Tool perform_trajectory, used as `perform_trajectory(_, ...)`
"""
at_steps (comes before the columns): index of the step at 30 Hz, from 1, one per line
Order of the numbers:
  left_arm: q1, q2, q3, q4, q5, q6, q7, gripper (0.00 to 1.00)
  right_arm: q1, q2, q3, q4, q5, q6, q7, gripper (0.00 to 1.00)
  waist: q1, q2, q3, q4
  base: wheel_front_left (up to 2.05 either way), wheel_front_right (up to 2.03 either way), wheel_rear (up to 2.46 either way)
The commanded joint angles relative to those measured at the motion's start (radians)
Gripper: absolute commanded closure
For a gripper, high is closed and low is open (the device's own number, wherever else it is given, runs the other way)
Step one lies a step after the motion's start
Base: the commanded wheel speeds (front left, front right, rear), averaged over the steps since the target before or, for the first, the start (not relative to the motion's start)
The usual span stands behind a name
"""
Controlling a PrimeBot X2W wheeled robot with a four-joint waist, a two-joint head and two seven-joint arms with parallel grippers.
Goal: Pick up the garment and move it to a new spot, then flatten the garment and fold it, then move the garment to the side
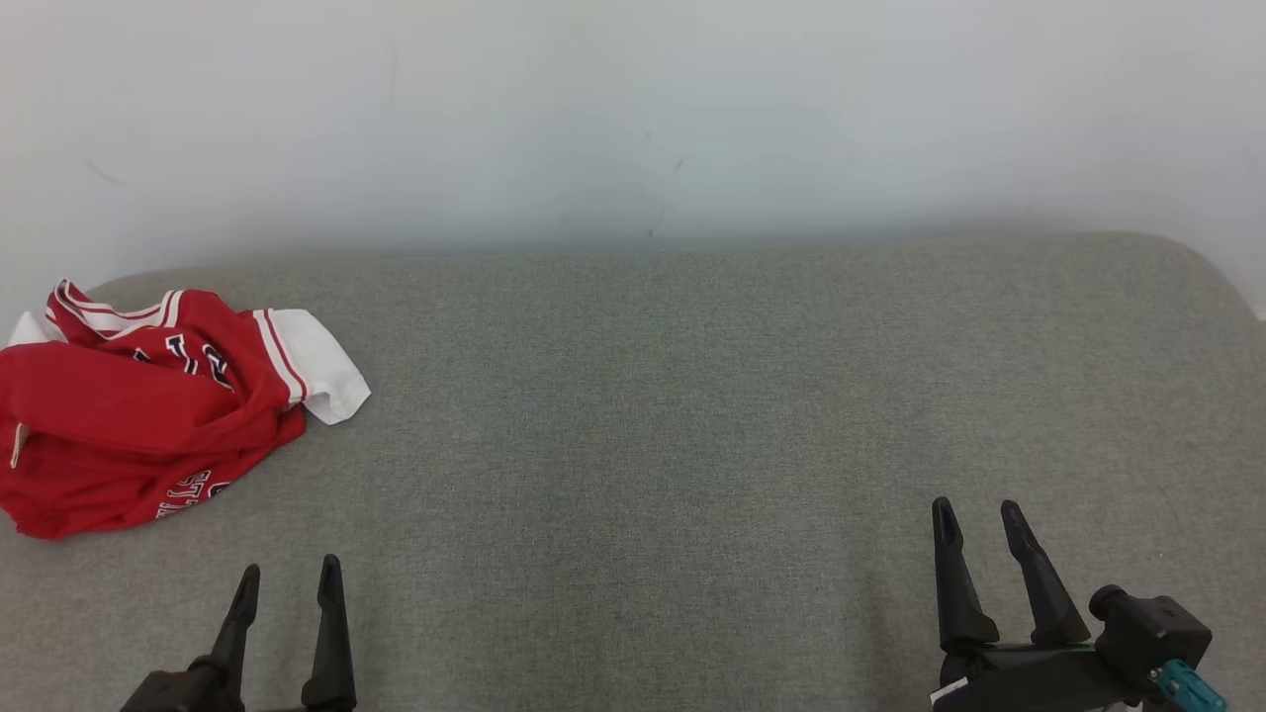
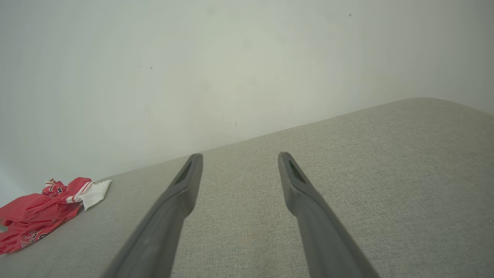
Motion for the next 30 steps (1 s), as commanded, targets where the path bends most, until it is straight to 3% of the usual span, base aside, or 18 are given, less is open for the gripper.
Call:
perform_trajectory(1,0.008,0.005,0.0,-0.006,0.021,-0.004,-0.001,0.0,0.005,-0.003,-0.001,-0.002,-0.017,-0.002,-0.009,0.0,0.0,0.0,0.0,0.0,0.0,0.0,0.0)
perform_trajectory(16,0.025,0.019,-0.001,-0.043,0.075,-0.004,0.039,0.0,0.006,-0.003,0.004,0.01,-0.099,-0.002,-0.036,0.0,0.0,0.0,-0.001,-0.006,0.0,0.0,0.0)
perform_trajectory(30,0.045,0.026,-0.008,-0.081,0.134,0.041,0.068,0.0,0.006,-0.003,-0.01,0.025,-0.116,-0.002,-0.046,0.0,0.0,0.0,-0.001,-0.008,0.0,0.0,0.0)
